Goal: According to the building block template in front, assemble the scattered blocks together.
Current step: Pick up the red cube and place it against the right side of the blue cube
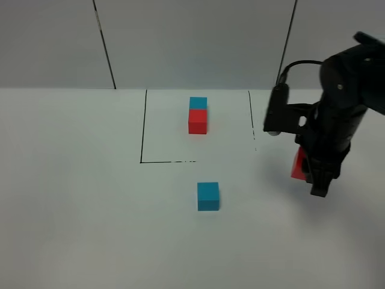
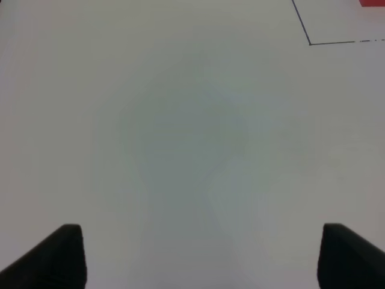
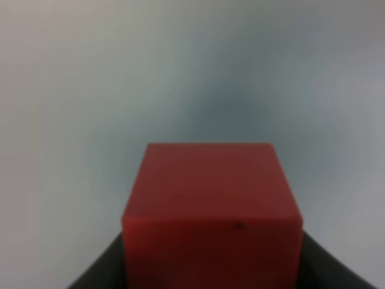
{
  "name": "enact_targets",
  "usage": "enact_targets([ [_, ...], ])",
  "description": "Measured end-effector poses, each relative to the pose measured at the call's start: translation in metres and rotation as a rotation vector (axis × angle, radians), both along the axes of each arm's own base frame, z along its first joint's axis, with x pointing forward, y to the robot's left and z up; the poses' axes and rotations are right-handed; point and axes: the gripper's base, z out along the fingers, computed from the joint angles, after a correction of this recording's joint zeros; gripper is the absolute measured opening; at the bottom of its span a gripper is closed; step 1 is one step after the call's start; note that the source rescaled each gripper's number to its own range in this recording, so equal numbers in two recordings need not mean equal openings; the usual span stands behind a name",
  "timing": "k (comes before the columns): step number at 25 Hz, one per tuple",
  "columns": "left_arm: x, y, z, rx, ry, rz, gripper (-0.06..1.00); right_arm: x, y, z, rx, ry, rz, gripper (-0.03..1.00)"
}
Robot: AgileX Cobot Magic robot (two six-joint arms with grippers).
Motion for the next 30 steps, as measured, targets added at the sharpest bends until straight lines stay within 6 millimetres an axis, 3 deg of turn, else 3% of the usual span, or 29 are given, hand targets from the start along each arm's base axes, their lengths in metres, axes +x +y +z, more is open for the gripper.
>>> enact_targets([
  [6, 0.000, 0.000, 0.000, 0.000, 0.000, 0.000, 0.65, 0.012, 0.046, -0.035, -0.050, 0.078, 0.101, 0.02],
  [11, 0.000, 0.000, 0.000, 0.000, 0.000, 0.000, 0.65, 0.017, 0.069, -0.064, -0.078, 0.128, 0.160, 0.02],
  [21, 0.000, 0.000, 0.000, 0.000, 0.000, 0.000, 0.65, 0.027, 0.076, -0.100, -0.113, 0.163, 0.195, 0.02],
  [30, 0.000, 0.000, 0.000, 0.000, 0.000, 0.000, 0.65, 0.029, 0.085, -0.108, -0.037, 0.144, 0.214, 0.02],
])
